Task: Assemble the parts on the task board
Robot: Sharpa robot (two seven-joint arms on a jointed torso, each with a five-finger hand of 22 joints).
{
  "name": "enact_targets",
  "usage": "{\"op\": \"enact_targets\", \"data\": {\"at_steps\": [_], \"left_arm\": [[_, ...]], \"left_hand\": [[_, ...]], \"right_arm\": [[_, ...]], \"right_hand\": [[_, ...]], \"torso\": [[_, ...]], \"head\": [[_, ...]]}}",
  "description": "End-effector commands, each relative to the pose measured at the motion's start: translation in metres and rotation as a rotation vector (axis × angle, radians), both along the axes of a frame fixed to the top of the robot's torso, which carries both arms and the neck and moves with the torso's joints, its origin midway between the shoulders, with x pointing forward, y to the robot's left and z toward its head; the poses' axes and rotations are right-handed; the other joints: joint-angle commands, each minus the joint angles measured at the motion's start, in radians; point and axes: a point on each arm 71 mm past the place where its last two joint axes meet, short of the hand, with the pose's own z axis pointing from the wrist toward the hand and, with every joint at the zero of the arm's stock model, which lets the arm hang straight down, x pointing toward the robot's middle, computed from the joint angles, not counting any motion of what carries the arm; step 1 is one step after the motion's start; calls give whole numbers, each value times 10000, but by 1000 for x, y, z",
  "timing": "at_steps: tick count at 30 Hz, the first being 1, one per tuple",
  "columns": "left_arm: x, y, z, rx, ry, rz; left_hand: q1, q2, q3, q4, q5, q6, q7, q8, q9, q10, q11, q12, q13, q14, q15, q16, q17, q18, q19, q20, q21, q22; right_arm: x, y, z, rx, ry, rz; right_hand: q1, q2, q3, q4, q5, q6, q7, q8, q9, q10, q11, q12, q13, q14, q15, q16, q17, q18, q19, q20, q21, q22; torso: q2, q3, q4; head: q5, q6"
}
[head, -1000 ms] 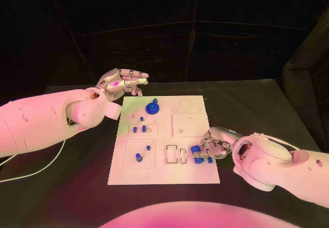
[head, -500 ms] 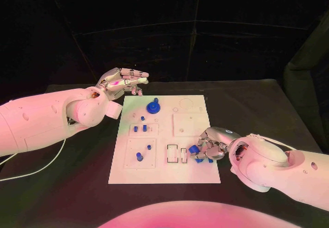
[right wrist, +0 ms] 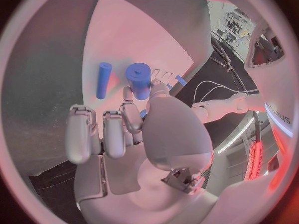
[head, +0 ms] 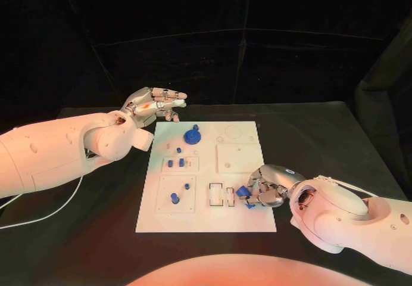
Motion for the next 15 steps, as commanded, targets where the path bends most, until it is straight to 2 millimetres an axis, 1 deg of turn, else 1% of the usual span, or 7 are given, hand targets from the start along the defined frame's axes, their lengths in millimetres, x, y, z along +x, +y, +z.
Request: {"op": "enact_targets", "data": {"at_steps": [1,4,7,8,15], "left_arm": [[0,-2,1,-124,-60,-120],[0,-2,1,-124,-55,-125],[0,-2,1,-127,-56,-132],[0,-2,1,-129,-55,-135],[-1,-2,1,-133,-54,-141]], "left_hand": [[-14,104,-49,6,27,-9,9,10,1,-69,3,45,-15,-85,5,-35,-17,57,-1,15,-45,-11],[-14,104,-49,6,27,-9,9,10,1,-69,3,45,-15,-85,5,-35,-17,57,-1,15,-45,-11],[-14,104,-49,6,27,-9,9,10,1,-69,3,45,-15,-85,5,-35,-17,57,-1,15,-45,-11],[-14,104,-49,6,27,-9,9,10,1,-69,3,45,-15,-85,5,-35,-17,57,-1,15,-45,-11],[-14,104,-49,6,27,-9,9,10,1,-69,3,45,-15,-85,5,-35,-17,57,-1,15,-45,-11]], "right_arm": [[-1,3,7,682,-315,-399],[-3,6,10,959,-439,-425],[-3,10,11,1123,-503,-408],[-4,11,12,1162,-507,-394],[-2,23,9,1226,-294,-246]], "right_hand": [[-133,32,-67,3,48,80,3,54,43,50,-35,6,-16,676,-81,57,643,-91,59,-95,25,-4],[-149,41,-76,7,53,85,0,57,51,50,-38,0,-19,676,-84,56,641,-90,57,-98,23,-9],[-171,58,-88,10,61,98,-7,65,64,49,-44,-12,-28,675,-87,54,637,-89,54,-103,20,-16],[-175,62,-89,11,62,101,-8,67,66,48,-45,-16,-31,675,-88,54,636,-89,55,-104,20,-16],[-250,127,-128,15,77,154,-36,96,117,47,-68,-58,-61,672,-107,46,623,-87,52,-121,15,-25]], "torso": [[6,-4,10],[23,-6,-5],[17,-15,-10],[20,-13,-16],[31,-10,-9]], "head": [[28,25],[51,41],[74,18],[89,22],[128,-2]]}}
